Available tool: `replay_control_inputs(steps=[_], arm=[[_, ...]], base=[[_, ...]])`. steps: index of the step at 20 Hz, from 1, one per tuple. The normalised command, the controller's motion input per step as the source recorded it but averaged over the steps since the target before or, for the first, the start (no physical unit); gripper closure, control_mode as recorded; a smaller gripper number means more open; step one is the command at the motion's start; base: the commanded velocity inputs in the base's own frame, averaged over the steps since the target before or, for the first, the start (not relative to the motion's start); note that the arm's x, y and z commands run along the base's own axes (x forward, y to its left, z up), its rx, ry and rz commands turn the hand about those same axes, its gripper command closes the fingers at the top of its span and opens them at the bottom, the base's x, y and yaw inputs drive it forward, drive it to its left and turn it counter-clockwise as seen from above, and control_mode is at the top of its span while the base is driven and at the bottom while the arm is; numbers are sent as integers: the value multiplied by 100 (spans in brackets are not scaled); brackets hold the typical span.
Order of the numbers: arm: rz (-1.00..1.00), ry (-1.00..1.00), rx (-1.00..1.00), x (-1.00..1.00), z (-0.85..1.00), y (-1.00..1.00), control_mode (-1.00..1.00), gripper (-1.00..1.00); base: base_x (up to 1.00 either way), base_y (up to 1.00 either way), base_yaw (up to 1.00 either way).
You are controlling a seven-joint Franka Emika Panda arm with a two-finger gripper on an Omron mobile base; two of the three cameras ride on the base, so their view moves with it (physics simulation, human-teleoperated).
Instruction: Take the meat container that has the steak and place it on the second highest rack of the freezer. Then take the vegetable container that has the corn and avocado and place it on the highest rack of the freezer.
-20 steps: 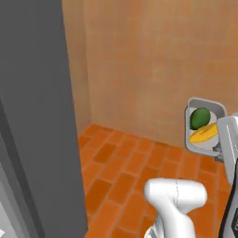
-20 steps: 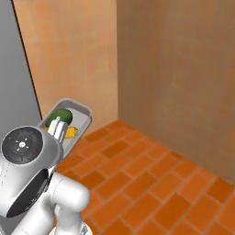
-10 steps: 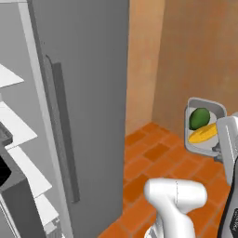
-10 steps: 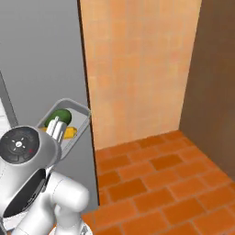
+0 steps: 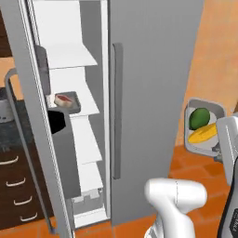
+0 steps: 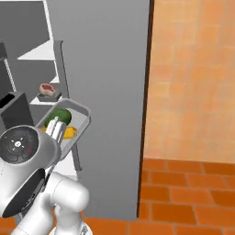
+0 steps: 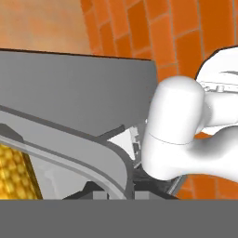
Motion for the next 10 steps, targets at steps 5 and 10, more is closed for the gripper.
replay_control_inputs(steps=[5,10], arm=[[0,0,0,0,0,0,100,100],[0,0,0,0,0,0,100,100]], base=[[2,12,71],[11,13,61]])
